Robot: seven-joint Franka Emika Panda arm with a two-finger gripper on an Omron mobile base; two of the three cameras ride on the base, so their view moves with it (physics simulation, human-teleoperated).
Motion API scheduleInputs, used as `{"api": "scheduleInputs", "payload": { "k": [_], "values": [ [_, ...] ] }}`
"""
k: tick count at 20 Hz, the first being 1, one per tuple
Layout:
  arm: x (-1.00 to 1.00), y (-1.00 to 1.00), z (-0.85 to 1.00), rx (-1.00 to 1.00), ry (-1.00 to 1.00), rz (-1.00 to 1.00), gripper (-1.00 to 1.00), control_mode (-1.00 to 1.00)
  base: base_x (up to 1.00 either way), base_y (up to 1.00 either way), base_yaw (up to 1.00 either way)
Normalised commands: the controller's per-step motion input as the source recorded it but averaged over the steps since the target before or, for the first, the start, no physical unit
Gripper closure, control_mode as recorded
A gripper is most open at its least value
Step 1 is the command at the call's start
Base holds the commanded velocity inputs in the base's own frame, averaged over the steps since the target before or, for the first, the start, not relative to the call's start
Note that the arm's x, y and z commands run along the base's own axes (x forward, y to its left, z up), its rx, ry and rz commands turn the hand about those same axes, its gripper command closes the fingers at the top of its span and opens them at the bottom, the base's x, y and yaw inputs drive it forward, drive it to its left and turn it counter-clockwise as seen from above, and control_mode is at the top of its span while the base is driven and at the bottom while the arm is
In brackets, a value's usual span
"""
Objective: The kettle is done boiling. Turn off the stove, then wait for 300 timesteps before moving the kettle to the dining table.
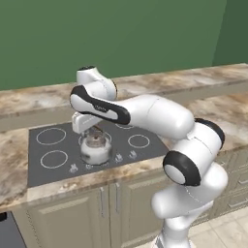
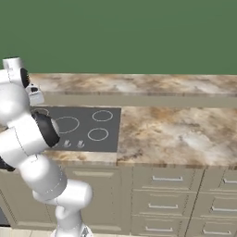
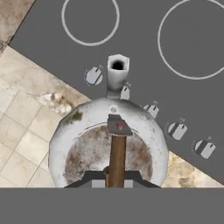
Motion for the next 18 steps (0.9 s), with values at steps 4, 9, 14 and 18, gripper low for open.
{"api": "scheduleInputs", "payload": {
  "k": [4,9,14,18],
  "values": [
    [0.00,0.00,0.00,0.00,0.00,0.00,1.00,1.00,-0.20,-0.63,-0.14],
    [0.00,0.00,0.00,0.00,0.00,0.00,1.00,1.00,-0.04,-0.89,-0.04],
    [0.00,0.00,0.00,0.00,0.00,0.00,1.00,1.00,0.00,-0.95,-0.02],
    [0.00,0.00,0.00,0.00,0.00,0.00,1.00,1.00,0.00,-0.93,0.00]
  ]
}}
